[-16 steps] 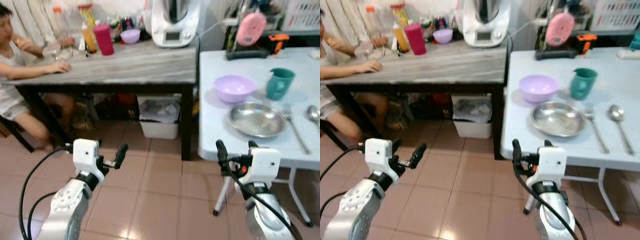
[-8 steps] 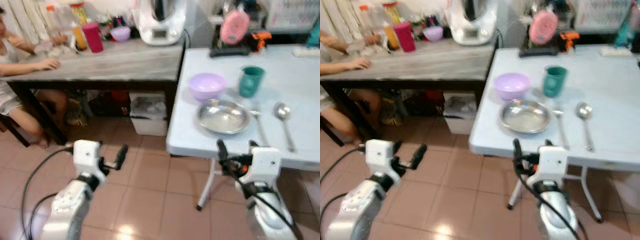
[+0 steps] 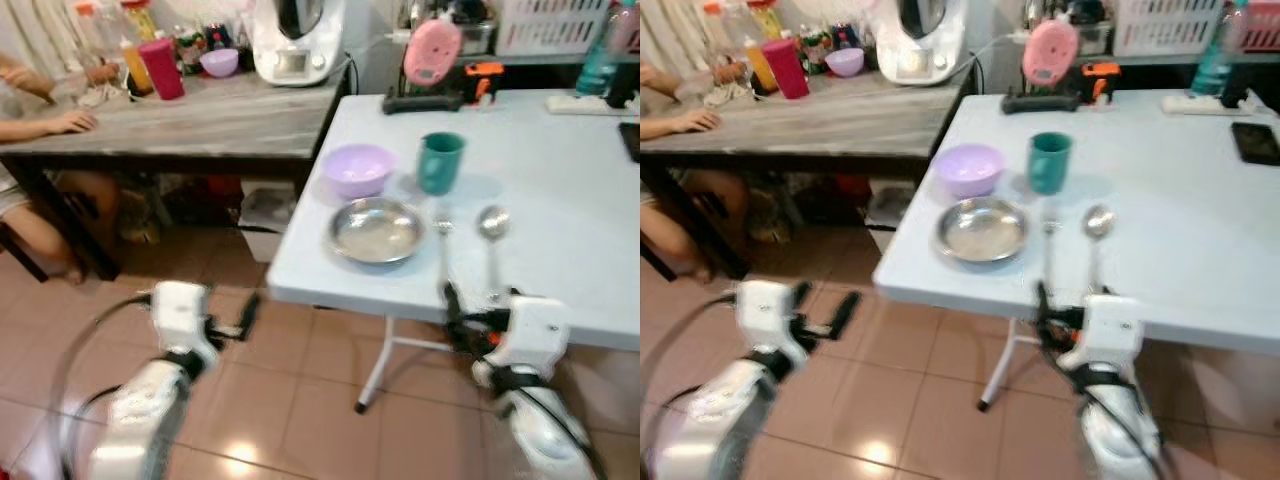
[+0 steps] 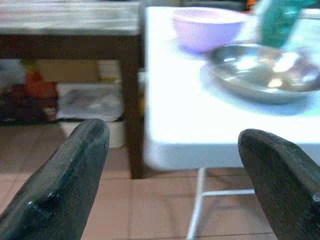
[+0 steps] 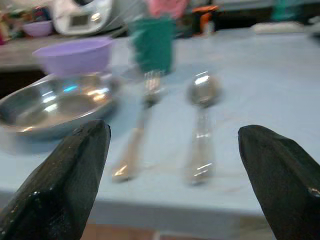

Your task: Setting the table

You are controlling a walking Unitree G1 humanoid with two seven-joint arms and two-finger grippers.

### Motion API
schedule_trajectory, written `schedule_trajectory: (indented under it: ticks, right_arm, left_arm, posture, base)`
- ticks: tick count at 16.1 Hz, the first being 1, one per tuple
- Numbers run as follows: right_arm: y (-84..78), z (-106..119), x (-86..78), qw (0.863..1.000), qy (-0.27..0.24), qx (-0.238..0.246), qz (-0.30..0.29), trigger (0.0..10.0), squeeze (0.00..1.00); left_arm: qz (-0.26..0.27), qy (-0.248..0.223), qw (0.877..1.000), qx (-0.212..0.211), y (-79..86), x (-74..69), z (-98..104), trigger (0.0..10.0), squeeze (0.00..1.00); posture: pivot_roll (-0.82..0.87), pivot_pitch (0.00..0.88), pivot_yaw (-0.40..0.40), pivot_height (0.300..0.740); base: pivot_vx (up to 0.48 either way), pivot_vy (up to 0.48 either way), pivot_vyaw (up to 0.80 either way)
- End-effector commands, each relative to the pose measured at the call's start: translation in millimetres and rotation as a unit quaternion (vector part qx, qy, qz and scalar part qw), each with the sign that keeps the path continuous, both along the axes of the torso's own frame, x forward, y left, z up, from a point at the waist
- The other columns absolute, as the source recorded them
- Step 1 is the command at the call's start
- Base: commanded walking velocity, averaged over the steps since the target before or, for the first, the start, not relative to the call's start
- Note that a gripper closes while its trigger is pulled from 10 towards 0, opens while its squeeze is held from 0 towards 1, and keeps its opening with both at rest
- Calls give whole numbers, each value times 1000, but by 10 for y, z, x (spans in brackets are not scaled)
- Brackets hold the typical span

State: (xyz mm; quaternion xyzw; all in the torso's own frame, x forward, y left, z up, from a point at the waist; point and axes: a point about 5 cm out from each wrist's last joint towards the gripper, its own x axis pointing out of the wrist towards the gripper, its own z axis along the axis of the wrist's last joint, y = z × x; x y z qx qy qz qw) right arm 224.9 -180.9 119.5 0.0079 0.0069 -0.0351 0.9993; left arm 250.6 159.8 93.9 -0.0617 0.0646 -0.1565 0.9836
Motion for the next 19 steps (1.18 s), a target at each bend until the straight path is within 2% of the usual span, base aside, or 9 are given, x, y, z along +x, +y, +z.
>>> schedule_trajectory:
  ticks: [1,5,6,8,9,10,11,14,19]
  right_arm:
    - [91,10,14,1000,2,14,13,10000,0]
    - [99,2,26,1000,11,0,13,10000,0]
    - [106,1,39,1000,11,-18,15,10000,0]
    - [160,12,44,999,5,11,41,10000,0]
    - [131,34,56,999,5,-29,24,10000,0]
    - [146,19,49,999,15,-11,28,10000,0]
    - [140,25,40,999,16,-33,26,10000,0]
    - [108,56,25,1000,0,-21,23,10000,0]
    - [95,41,23,1000,12,-21,19,10000,0]
  left_arm:
    - [13,-9,1000,10,107,10,46,10000,0]
    - [6,-25,999,-27,71,13,86,10000,0]
    - [5,-25,999,-23,69,13,88,10000,0]
    - [2,-25,1000,-8,63,16,95,10000,0]
    - [-15,-22,999,-25,26,2,92,10000,0]
    - [-20,-22,999,-31,16,-5,93,10000,0]
    - [-23,-21,999,-32,10,-10,93,10000,0]
    - [-31,-20,999,-38,-6,-18,89,10000,0]
    - [-52,-23,997,-52,-54,-32,99,10000,0]
  posture:
    - [-231,0,115,740]
    - [-234,0,113,740]
    - [-234,0,113,740]
    - [-236,0,113,740]
    - [-238,0,113,740]
    - [-238,0,112,740]
    - [-238,0,111,740]
    - [-243,0,110,740]
    - [-247,0,105,740]
  base:
    - [0,0,0]
    - [0,0,0]
    - [0,0,0]
    - [0,0,0]
    - [0,0,0]
    - [0,0,0]
    - [0,0,0]
    - [0,0,0]
    - [176,0,-561]
